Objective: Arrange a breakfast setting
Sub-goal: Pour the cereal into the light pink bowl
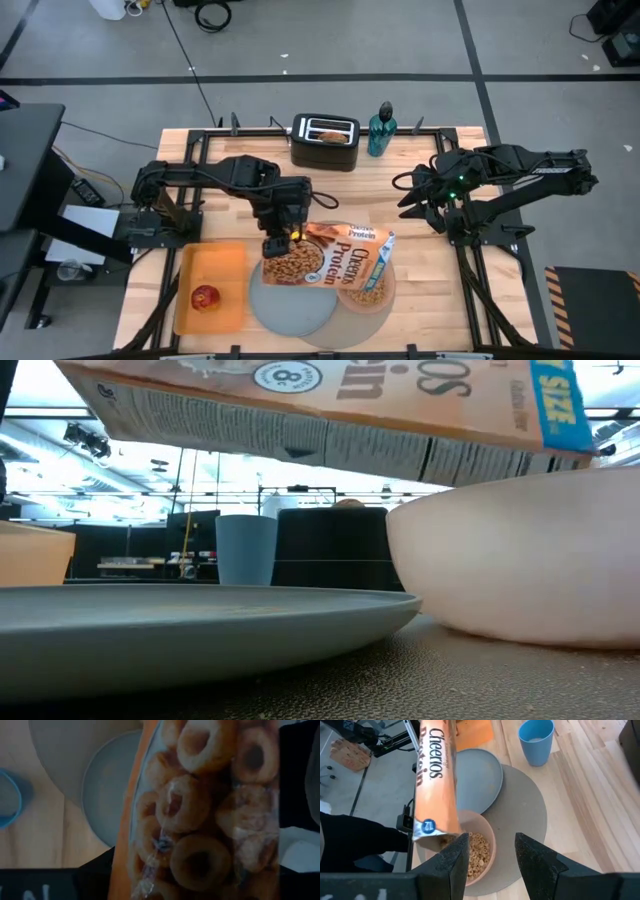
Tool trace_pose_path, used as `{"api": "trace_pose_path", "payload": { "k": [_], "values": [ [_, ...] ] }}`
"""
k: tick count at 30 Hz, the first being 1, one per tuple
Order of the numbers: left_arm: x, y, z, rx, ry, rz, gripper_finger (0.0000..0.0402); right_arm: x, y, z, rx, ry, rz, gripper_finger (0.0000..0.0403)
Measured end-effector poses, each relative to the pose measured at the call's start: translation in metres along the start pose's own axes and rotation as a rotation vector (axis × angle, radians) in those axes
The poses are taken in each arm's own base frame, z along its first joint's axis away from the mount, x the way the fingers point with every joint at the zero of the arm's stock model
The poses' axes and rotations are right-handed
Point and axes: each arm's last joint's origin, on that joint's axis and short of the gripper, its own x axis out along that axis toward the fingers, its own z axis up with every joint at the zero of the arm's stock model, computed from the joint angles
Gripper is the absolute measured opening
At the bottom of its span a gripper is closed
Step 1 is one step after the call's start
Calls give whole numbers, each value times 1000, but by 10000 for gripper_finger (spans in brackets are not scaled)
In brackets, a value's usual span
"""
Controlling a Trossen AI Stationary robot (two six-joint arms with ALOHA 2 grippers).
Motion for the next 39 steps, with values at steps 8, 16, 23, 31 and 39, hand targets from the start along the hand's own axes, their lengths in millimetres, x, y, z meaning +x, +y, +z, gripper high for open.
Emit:
{"api": "trace_pose_path", "payload": {
  "k": [8, 16, 23, 31, 39],
  "values": [
    [1, -2, -3, 11, 18, 5, 211, 0, 0, 0, -1, -5, -1, 166],
    [0, 1, -5, 7, 41, 26, 211, 0, -2, 1, 3, -9, -8, 166],
    [-1, 2, -5, -20, 58, 6, 211, -1, -3, 2, 5, -10, -8, 166],
    [-1, 2, -4, -8, 43, 3, 211, -1, -4, 2, -2, -7, 1, 166],
    [-2, 5, -2, -20, 34, 1, 211, -1, -4, 2, -2, -7, 1, 166]
  ]
}}
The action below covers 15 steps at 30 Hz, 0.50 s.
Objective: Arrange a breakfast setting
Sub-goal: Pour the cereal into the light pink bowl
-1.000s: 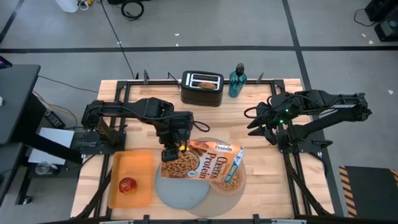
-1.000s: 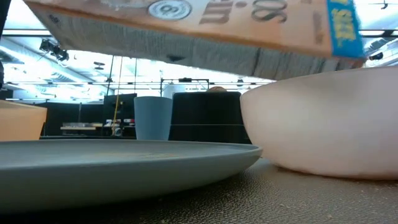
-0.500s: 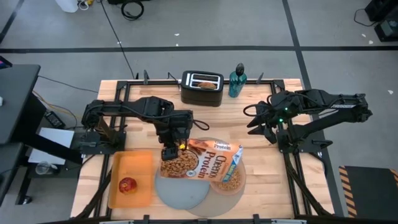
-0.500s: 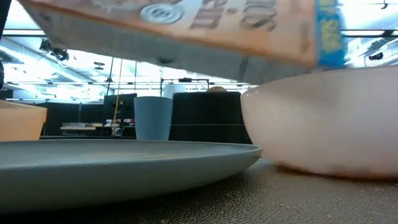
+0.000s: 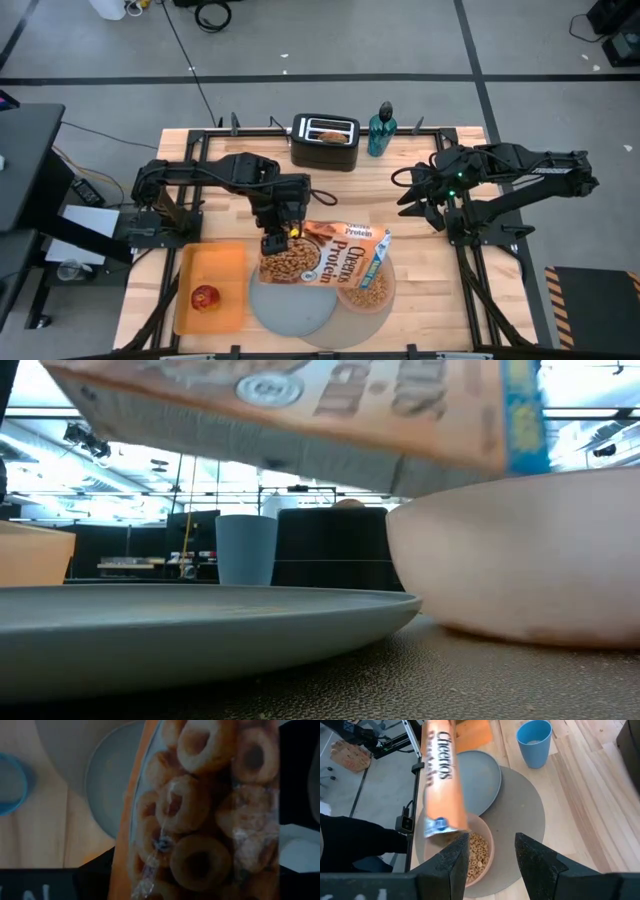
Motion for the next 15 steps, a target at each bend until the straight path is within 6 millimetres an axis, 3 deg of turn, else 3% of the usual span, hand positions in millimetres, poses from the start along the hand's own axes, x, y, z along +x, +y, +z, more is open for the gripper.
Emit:
{"api": "trace_pose_path", "payload": {
  "k": [15],
  "values": [
    [-1, 4, 0, -48, 8, 3, 211, 0, 0, 0, 0, 0, 0, 166]
  ]
}}
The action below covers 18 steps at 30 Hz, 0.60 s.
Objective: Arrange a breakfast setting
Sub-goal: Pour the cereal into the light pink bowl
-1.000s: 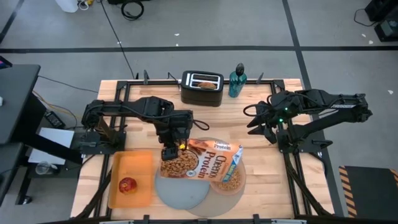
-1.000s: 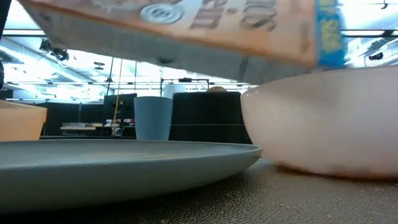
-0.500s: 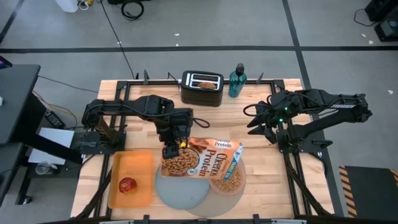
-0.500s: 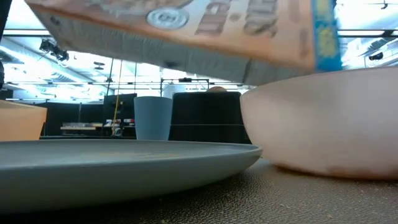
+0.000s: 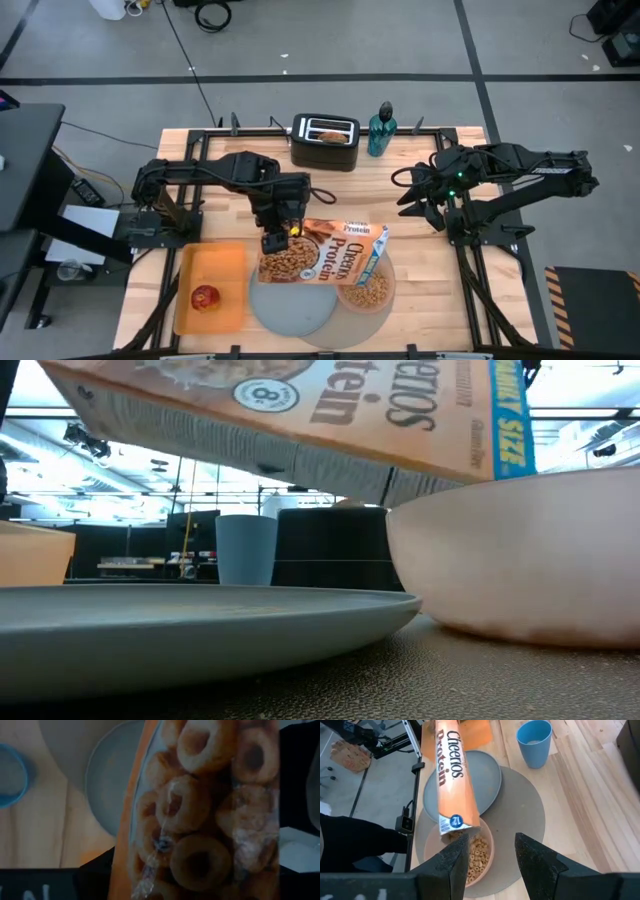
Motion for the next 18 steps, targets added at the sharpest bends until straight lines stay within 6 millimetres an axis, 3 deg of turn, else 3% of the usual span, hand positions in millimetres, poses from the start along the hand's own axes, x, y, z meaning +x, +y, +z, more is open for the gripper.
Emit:
{"api": "trace_pose_path", "payload": {
  "k": [18],
  "values": [
    [0, -1, 1, 38, -13, -4, 211, 0, 0, 0, -4, 0, 0, 166]
  ]
}}
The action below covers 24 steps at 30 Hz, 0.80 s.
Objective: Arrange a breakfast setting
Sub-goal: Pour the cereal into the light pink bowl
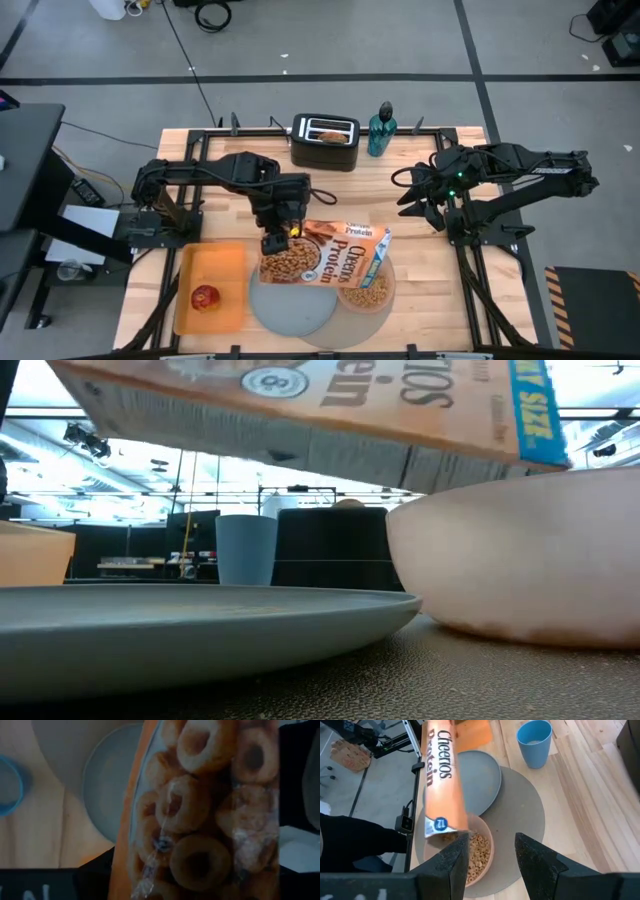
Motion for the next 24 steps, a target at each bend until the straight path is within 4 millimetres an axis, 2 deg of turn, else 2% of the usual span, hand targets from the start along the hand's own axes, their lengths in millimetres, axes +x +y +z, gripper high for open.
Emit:
{"api": "trace_pose_path", "payload": {
  "k": [7, 16, 24],
  "values": [
    [0, 1, -1, -10, 11, 4, 211, 0, 0, 0, 0, 0, 0, 166],
    [-1, 2, -3, 117, 17, 38, 211, 0, 0, 0, 0, 3, -1, 166],
    [-10, 1, -8, 224, -16, 65, 211, 0, 0, 0, 0, 3, -1, 166]
  ]
}}
